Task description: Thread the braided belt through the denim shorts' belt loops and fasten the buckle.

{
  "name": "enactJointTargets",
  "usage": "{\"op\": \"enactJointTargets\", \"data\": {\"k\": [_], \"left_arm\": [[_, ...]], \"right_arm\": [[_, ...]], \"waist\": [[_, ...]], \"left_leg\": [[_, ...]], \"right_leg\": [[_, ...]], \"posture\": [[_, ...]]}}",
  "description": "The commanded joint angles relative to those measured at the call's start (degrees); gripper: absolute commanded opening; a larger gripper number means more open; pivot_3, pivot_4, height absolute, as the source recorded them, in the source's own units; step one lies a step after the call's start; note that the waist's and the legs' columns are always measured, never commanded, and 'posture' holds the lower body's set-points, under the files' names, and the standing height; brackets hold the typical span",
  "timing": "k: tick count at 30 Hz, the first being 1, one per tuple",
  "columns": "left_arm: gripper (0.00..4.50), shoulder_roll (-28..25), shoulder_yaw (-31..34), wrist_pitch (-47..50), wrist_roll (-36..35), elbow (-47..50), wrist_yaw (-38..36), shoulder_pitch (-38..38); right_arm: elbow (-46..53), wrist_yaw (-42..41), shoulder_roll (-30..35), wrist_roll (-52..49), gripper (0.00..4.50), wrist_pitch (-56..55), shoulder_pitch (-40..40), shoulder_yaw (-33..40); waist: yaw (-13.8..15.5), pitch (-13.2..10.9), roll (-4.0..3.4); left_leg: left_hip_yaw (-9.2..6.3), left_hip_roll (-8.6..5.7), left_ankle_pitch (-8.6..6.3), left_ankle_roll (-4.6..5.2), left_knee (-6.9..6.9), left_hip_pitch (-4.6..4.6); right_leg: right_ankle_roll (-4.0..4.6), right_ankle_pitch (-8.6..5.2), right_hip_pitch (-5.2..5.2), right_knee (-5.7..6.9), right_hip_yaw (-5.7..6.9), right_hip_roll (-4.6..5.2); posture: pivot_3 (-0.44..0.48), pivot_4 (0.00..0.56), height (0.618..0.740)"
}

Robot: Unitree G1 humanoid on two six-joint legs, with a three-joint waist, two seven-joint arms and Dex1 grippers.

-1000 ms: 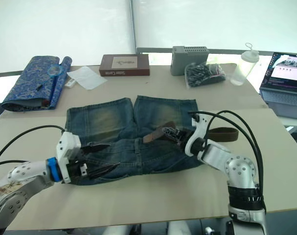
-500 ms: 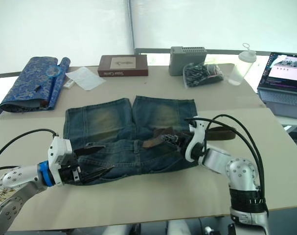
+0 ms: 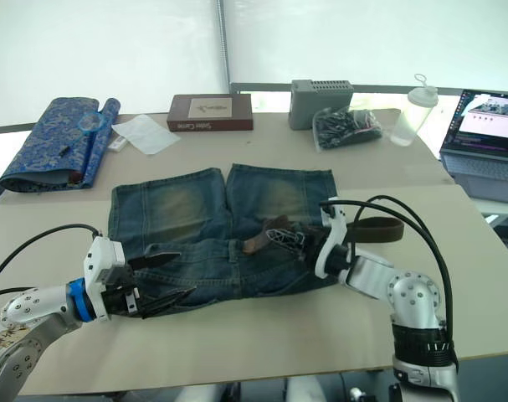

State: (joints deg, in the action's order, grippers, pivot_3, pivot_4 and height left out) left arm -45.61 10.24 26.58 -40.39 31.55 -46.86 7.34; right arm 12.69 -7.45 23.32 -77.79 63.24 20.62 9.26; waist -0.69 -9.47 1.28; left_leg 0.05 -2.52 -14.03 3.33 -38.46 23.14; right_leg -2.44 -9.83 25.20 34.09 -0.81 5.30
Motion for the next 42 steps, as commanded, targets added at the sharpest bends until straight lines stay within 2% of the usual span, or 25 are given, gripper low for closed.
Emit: {"op": "enactJointTargets", "data": {"k": [1,14,20,29,42], "left_arm": [[4.45,0.11,1.45,-0.08,0.52,0.66,-0.14,0.24],[4.45,0.5,1.24,-0.08,0.73,0.46,0.54,-0.56],[4.45,0.77,1.22,0.16,0.72,0.68,0.69,-0.63],[4.45,1.01,0.95,0.21,0.97,0.89,0.69,-0.5],[4.45,1.28,0.68,0.41,1.35,1.01,0.78,0.06]], "right_arm": [[1.81,-1.53,0.15,-1.74,0.0,0.28,-0.12,0.35],[-3.71,2.19,-3.16,-7.68,0.0,-2.1,2.17,4.84],[-3.32,3.1,-2.72,-9.48,0.0,-1.49,1.97,4.71],[-2.96,0.73,-0.03,-3.19,0.0,-0.55,0.11,1.9],[-5.57,-0.04,-2.34,-5.36,0.0,0.7,1.43,1.65]], "waist": [[-0.02,0.0,0.0],[-0.01,0.0,0.0],[0.0,0.0,0.0],[-0.01,0.0,0.0],[-0.06,0.0,0.0]], "left_leg": [[0.0,0.0,0.0,0.0,0.0,0.0],[0.0,0.01,0.0,0.0,-0.03,-0.01],[0.0,0.0,0.0,0.0,-0.04,-0.01],[0.0,0.0,0.0,0.0,-0.05,-0.01],[0.0,0.01,0.0,0.0,-0.07,-0.03]], "right_leg": [[0.0,0.0,0.0,0.0,0.0,0.0],[0.01,0.01,0.0,0.02,-0.01,0.0],[0.01,0.02,0.0,0.02,0.0,0.01],[0.02,0.02,-0.01,0.04,0.0,0.0],[0.02,0.02,-0.02,0.05,-0.01,-0.02]], "posture": [[0.0,0.15,0.74],[0.0,0.15,0.74],[0.0,0.15,0.74],[0.0,0.15,0.74],[0.0,0.15,0.74]]}}
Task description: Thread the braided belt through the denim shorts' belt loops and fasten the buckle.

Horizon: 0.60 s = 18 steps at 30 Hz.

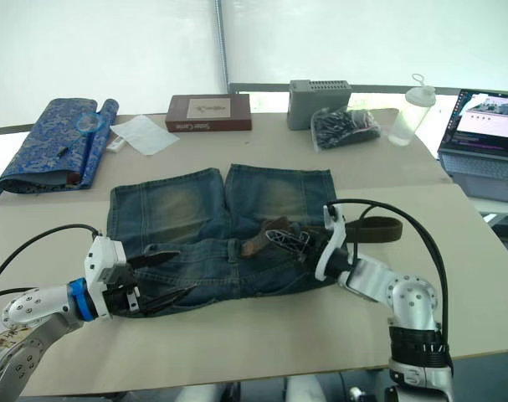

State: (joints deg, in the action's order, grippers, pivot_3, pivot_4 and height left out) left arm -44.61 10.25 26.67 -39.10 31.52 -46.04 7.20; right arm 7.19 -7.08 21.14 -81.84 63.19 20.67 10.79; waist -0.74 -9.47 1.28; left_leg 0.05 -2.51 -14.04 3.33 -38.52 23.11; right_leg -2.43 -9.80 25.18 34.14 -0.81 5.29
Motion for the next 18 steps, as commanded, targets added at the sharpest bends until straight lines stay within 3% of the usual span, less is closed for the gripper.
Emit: {"op": "enactJointTargets", "data": {"k": [1,18], "left_arm": [[4.45,0.32,0.71,0.38,0.03,1.05,0.05,0.2],[4.45,0.84,1.21,0.58,0.07,2.01,0.56,1.55]], "right_arm": [[-0.72,-0.15,-0.48,-1.83,0.0,0.7,1.71,0.32],[-1.44,1.12,-0.14,-5.65,0.0,1.45,2.8,1.91]], "waist": [[0.0,0.0,0.0],[0.01,0.0,0.0]], "left_leg": [[0.0,0.0,0.0,0.0,0.0,0.0],[0.0,0.0,0.0,0.0,0.0,-0.01]], "right_leg": [[0.0,0.0,0.0,0.0,0.0,0.0],[0.01,0.01,-0.01,0.01,0.0,0.01]], "posture": [[0.0,0.15,0.74],[0.0,0.15,0.74]]}}
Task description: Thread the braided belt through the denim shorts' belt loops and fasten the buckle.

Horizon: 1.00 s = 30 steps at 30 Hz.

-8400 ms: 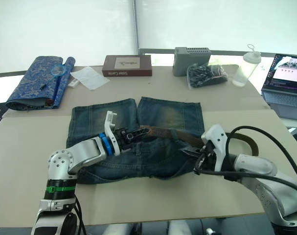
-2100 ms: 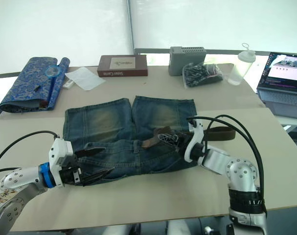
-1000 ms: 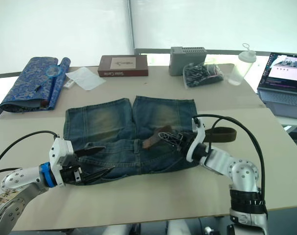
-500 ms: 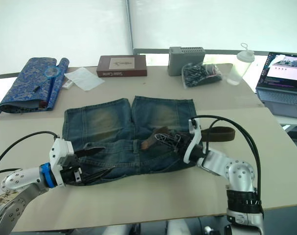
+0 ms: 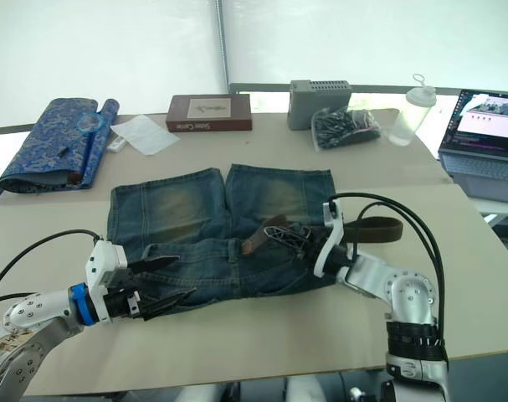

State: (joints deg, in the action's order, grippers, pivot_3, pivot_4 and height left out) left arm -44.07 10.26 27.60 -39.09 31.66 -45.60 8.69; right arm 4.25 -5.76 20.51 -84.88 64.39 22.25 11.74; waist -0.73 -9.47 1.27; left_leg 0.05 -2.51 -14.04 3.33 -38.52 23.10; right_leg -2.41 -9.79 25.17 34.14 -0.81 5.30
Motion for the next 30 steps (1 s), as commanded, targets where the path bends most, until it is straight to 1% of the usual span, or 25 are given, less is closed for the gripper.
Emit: {"op": "enactJointTargets", "data": {"k": [1,17,24,30], "left_arm": [[4.45,0.33,1.16,-0.33,0.09,1.87,0.11,0.05],[4.45,0.73,1.21,-0.13,0.01,2.17,0.31,0.27],[4.45,0.86,1.11,-0.05,0.04,2.09,0.46,0.01],[4.45,0.86,1.11,-0.09,-0.01,2.27,0.48,0.24]], "right_arm": [[1.65,-0.23,0.58,-2.65,0.0,0.33,1.27,0.89],[1.44,2.65,0.22,-6.3,0.0,-1.15,2.0,1.49],[1.31,1.72,1.44,-4.26,0.0,-0.41,1.35,0.76],[1.21,1.51,1.04,-3.47,0.0,-0.87,0.84,0.51]], "waist": [[0.0,0.0,0.0],[0.05,0.0,0.0],[0.05,0.0,0.0],[0.04,0.0,0.0]], "left_leg": [[0.0,0.0,0.0,0.0,0.0,0.0],[0.0,0.0,0.0,0.0,-0.02,0.0],[0.0,0.0,0.0,0.0,-0.06,0.01],[0.0,0.0,0.0,0.0,-0.07,0.02]], "right_leg": [[0.0,0.0,0.0,0.0,0.0,0.0],[0.0,0.01,-0.01,0.01,0.0,0.0],[-0.01,0.01,-0.01,0.01,0.0,0.0],[-0.01,0.01,-0.01,0.02,0.0,0.0]], "posture": [[0.0,0.15,0.74],[0.0,0.15,0.74],[0.0,0.15,0.74],[0.0,0.15,0.74]]}}
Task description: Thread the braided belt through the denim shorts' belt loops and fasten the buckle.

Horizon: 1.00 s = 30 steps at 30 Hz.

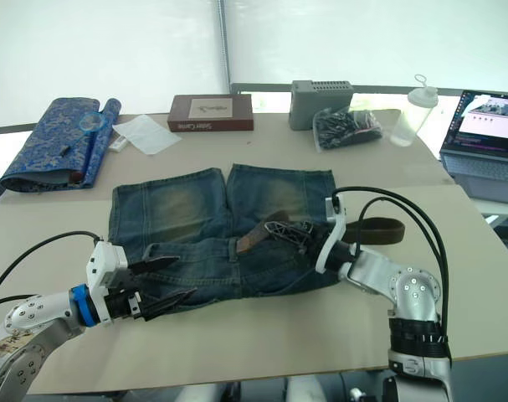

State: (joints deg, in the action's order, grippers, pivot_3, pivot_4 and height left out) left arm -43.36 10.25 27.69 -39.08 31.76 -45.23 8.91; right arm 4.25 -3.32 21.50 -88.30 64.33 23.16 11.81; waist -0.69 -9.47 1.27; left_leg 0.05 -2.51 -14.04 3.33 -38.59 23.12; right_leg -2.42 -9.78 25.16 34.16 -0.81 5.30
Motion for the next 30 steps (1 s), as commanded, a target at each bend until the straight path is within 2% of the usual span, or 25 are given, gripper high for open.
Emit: {"op": "enactJointTargets", "data": {"k": [1,10,16,24,30], "left_arm": [[4.45,0.15,1.13,-0.17,-0.04,2.18,0.13,0.05],[4.45,0.11,1.14,-0.19,0.03,2.27,0.14,0.23],[4.45,0.09,0.94,-0.27,0.44,1.98,0.17,0.18],[4.45,0.22,0.05,-0.55,2.37,1.04,0.16,0.34],[4.45,1.75,-0.7,0.98,1.95,0.17,1.15,-0.87]], "right_arm": [[1.23,-0.92,-0.03,-0.04,0.0,-0.8,-0.12,0.4],[1.01,-1.37,-0.86,1.37,0.0,-0.46,-0.3,-0.55],[0.69,-2.9,-0.32,6.37,0.0,0.2,-0.62,-2.52],[0.52,-5.98,-0.9,18.16,0.0,-1.87,0.18,-5.76],[2.09,-9.06,-3.75,22.32,0.0,-2.26,1.32,-8.2]], "waist": [[0.01,0.0,0.0],[0.01,0.0,0.0],[-0.01,0.0,0.0],[-0.04,0.01,-0.01],[-0.16,0.01,-0.01]], "left_leg": [[-0.01,0.0,0.0,0.0,0.0,0.0],[0.0,0.0,0.0,0.0,-0.02,0.0],[0.0,0.0,0.0,0.0,-0.02,0.0],[0.0,0.0,0.0,0.0,-0.03,-0.01],[0.01,0.02,0.0,-0.01,-0.03,-0.01]], "right_leg": [[0.0,0.0,0.0,0.0,0.0,0.0],[0.0,0.0,0.0,0.0,0.0,0.0],[0.0,0.0,0.0,0.01,0.0,-0.01],[0.0,0.0,0.0,0.02,0.01,-0.02],[0.0,0.01,0.01,0.02,0.0,-0.06]], "posture": [[0.0,0.15,0.74],[0.0,0.15,0.74],[0.0,0.15,0.74],[0.0,0.15,0.74],[0.0,0.15,0.74]]}}
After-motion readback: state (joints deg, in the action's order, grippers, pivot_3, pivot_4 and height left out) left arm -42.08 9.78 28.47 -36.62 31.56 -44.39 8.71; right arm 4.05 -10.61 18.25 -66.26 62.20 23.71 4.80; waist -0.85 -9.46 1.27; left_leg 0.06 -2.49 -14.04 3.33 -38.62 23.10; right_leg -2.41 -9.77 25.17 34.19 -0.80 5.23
